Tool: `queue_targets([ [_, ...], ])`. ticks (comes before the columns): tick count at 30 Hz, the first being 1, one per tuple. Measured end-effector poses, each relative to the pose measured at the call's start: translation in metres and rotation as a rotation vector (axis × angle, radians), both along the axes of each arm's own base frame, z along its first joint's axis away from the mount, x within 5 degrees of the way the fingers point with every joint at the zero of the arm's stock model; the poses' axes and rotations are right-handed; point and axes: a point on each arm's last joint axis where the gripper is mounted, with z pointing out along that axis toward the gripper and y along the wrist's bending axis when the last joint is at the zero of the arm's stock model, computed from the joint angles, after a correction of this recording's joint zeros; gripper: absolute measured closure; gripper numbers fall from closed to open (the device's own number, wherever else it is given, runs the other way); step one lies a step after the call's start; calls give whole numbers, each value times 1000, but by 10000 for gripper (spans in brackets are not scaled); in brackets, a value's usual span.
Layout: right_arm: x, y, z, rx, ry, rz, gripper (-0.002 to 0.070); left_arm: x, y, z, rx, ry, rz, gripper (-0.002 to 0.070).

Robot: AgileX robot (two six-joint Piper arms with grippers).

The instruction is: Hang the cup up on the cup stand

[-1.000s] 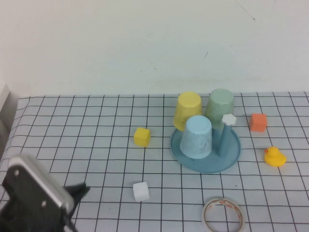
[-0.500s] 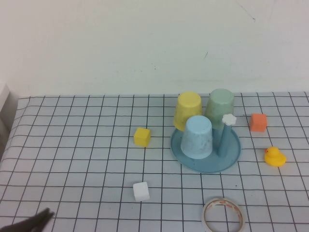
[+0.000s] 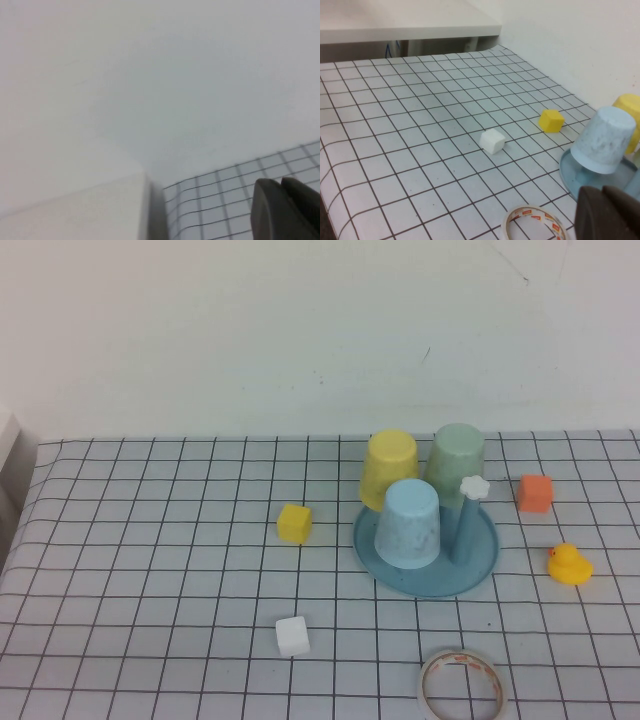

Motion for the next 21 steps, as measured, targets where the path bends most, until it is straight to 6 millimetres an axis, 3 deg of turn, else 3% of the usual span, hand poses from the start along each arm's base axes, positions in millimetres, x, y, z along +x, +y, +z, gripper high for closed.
queue_targets([
  [21,0,0,0,0,0,0,678,-3,7,-1,14,-5,93,676],
])
